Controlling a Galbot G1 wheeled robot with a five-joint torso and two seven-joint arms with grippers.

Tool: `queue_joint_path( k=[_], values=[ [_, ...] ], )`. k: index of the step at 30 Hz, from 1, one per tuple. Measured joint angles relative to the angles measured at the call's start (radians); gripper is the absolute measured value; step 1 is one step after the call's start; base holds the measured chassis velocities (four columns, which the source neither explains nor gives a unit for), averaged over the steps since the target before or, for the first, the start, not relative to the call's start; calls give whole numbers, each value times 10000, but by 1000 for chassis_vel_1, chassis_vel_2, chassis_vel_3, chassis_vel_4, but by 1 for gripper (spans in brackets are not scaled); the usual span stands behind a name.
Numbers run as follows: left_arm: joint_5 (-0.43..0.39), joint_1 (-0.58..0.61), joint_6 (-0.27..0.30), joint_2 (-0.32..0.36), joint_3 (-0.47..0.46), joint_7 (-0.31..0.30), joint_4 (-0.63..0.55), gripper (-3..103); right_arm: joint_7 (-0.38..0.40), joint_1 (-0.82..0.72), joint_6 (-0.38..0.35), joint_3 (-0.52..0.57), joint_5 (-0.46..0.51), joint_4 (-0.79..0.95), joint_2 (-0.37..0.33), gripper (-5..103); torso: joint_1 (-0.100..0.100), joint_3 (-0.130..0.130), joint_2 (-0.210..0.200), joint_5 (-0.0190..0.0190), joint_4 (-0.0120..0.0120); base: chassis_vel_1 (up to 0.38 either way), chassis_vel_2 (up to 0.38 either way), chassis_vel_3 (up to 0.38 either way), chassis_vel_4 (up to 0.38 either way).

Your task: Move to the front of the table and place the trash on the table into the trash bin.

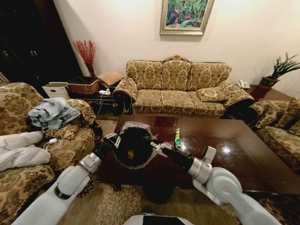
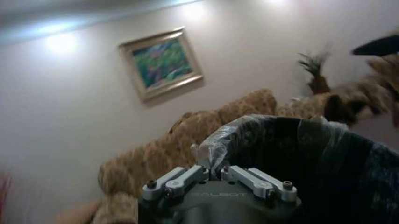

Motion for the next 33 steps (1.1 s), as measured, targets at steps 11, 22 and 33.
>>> queue_joint_path(
  k=[11,22,33],
  values=[
    [-717,-186,552,-535,-433,-438,361,4,4434,-372,-630,1847,-3737,-878,611,100,0,0,0,-4,0,0,0,0,0],
    [-561,-281,538,-871,-250,-434,407,4,6267,40,-780,655,-4649,-4223,1790,100,0,0,0,2,1,0,0,0,0],
    [-509,-222,500,-865,-95,-426,479,4,5755,883,240,-87,-5437,-6640,2814,100,-1,-1,0,-4,-1,-15,-17,21,17]
  ],
)
